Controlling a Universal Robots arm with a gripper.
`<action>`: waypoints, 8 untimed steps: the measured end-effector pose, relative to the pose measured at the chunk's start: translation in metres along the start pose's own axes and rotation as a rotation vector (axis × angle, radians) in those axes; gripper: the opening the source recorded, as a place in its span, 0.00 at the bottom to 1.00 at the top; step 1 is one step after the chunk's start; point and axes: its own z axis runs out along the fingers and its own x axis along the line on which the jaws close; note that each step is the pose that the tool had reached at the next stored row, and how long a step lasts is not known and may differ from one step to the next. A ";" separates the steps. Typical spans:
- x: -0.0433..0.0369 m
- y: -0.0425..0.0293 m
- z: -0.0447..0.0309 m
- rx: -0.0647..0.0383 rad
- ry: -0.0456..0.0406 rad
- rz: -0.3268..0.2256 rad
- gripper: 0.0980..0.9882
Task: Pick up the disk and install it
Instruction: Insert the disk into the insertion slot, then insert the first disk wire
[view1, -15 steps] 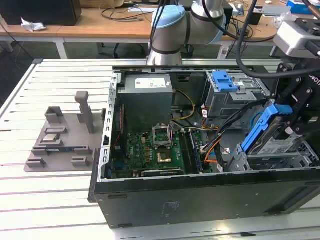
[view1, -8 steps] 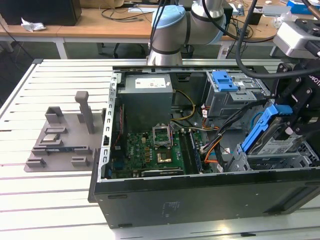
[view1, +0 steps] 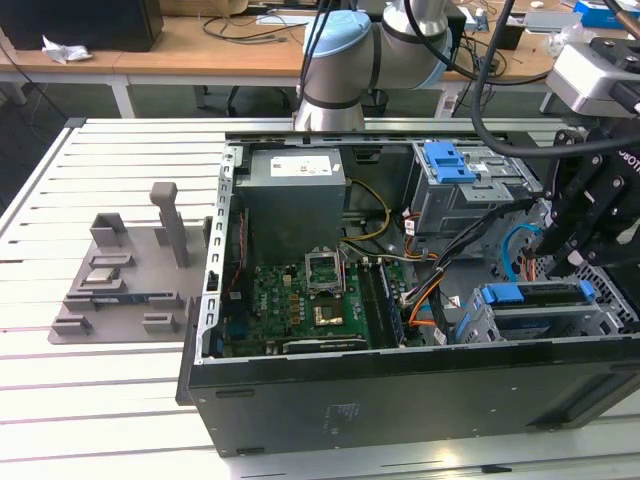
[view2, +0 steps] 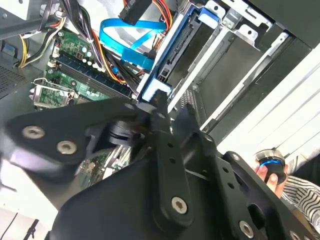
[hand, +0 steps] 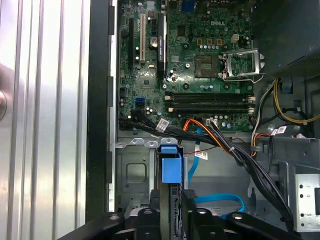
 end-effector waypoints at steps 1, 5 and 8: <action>0.0000 0.0000 0.0000 0.000 0.0000 0.000 0.15; 0.0000 0.0000 0.0001 0.000 -0.0001 0.000 0.02; 0.0000 0.0000 0.0002 0.000 0.0000 0.000 0.01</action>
